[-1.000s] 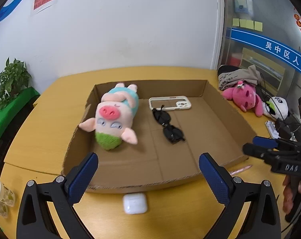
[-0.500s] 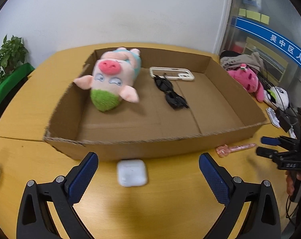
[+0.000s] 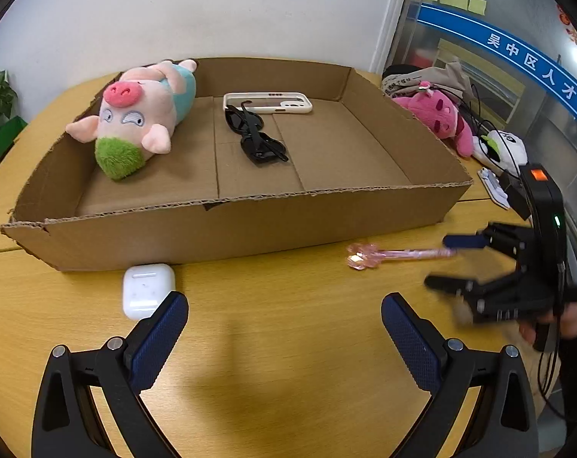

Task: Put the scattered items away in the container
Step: 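Move the right gripper to the pink pen and close on it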

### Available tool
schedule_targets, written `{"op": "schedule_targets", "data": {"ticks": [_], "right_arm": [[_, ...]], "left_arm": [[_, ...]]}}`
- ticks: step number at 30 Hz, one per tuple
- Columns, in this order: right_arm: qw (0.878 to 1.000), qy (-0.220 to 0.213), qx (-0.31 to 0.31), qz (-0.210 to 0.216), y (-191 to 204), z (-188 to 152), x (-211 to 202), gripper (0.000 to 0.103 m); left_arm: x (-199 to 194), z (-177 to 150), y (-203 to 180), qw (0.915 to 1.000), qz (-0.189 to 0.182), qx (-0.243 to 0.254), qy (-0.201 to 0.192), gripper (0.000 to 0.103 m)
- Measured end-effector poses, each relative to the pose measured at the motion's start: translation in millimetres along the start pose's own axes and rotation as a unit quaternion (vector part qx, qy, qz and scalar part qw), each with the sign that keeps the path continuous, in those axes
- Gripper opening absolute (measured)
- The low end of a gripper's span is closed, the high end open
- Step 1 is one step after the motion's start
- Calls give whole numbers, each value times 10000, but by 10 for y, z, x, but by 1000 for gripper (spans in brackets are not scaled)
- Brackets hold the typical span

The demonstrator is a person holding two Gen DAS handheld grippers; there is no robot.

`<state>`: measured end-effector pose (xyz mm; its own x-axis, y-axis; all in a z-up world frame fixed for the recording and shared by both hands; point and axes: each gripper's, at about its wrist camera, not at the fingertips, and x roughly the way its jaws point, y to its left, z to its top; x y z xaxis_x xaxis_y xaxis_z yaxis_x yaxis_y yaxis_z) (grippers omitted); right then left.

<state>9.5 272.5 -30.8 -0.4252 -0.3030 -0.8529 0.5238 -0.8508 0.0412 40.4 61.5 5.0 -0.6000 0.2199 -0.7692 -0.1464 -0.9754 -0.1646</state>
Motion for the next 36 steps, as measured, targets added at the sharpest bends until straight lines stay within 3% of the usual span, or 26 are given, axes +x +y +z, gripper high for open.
{"op": "schedule_targets", "data": {"ticks": [4, 8, 9, 16, 22, 25, 28, 30, 32, 36], "right_arm": [[9994, 174, 81, -276, 343, -82, -35, 62], [9988, 263, 311, -284, 576, -106, -115, 19], [9984, 268, 429, -244, 599, -111, -127, 13], [9910, 160, 1327, 54, 624, -182, -192, 10], [9747, -39, 2119, 713, 602, -317, -227, 10], [9682, -89, 2269, 1049, 635, -401, -243, 10], [9650, -232, 2289, 1260, 702, -498, -271, 10], [9633, -326, 2295, 1356, 739, -558, -295, 11], [9613, -358, 2284, 1495, 764, -596, -313, 11], [9630, -386, 2203, 1504, 774, -592, -343, 11]], "left_arm": [[80, -24, 47, 9994, -237, -199, 161, 103], [181, -74, 58, 9958, -658, -525, 374, 103], [211, -84, 44, 9941, -796, -599, 428, 103], [467, -103, -61, 9717, -1755, -1323, 862, 102], [571, 55, -180, 9640, -1887, -1609, 955, 96], [644, 102, -343, 9648, -1897, -1413, 1147, 80], [687, 69, -502, 9658, -1921, -1140, 1313, 54], [711, 35, -510, 9656, -1894, -1124, 1386, 28], [752, -1, -485, 9630, -1926, -1171, 1478, 15], [723, -35, -456, 9639, -1882, -1159, 1485, 13]]}}
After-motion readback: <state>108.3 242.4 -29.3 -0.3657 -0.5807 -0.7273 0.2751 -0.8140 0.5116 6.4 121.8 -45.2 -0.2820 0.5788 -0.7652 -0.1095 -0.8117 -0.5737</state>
